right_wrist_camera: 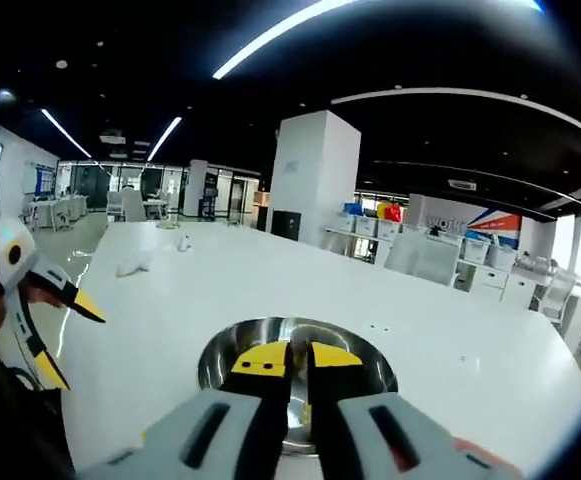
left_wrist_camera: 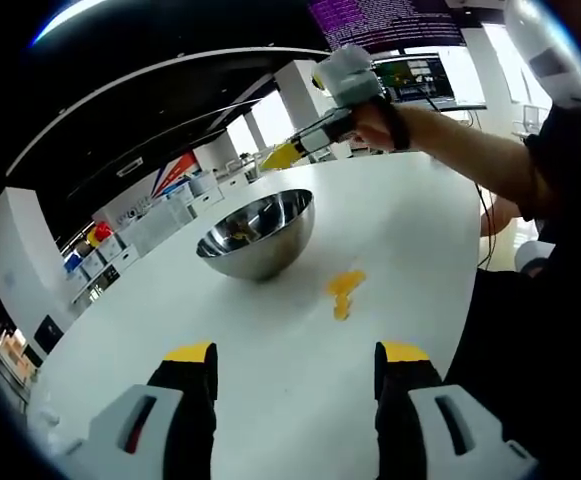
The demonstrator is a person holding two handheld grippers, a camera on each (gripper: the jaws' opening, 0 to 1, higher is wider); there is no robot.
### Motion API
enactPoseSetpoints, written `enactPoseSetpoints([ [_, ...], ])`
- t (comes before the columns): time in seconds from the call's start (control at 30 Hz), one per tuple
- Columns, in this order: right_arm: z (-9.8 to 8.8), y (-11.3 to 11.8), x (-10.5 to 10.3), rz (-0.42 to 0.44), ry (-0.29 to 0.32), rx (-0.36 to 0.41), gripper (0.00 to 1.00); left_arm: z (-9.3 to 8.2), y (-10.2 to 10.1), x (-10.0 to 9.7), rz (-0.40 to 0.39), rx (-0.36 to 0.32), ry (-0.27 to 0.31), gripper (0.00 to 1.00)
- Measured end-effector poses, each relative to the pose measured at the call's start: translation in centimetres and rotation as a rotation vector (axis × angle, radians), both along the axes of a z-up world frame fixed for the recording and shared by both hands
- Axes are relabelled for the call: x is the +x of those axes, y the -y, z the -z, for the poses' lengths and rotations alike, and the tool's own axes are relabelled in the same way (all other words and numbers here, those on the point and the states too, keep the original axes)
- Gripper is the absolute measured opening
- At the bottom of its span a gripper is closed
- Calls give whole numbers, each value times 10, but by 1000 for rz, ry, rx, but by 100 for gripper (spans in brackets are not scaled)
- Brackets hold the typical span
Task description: Pick up the QQ candy scattered on the table and place it into the stainless steel bowl on the table
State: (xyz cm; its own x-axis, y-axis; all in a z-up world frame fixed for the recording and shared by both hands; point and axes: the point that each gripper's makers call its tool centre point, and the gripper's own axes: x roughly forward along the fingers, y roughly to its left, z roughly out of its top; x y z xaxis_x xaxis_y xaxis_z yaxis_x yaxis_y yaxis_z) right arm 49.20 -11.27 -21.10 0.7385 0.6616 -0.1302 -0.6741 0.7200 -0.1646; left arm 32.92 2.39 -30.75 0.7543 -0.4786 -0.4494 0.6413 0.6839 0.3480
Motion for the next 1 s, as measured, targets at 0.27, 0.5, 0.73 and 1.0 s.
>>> enactPoseSetpoints([
  [0.27, -33, 2, -29, -27, 74, 29, 5, 0, 1, 0, 2, 0, 0, 63],
  [0.5, -39, -1, -67, -91, 92, 35, 5, 0, 2, 0, 5, -3, 2, 63],
  [0.73, -20, -10, -95, -148, 51, 22, 5, 0, 5, 2, 13, -5, 4, 63],
  [1.0, 44, -17, -109, -161, -70, -7, 5, -1, 6, 2, 22, -8, 2, 64],
])
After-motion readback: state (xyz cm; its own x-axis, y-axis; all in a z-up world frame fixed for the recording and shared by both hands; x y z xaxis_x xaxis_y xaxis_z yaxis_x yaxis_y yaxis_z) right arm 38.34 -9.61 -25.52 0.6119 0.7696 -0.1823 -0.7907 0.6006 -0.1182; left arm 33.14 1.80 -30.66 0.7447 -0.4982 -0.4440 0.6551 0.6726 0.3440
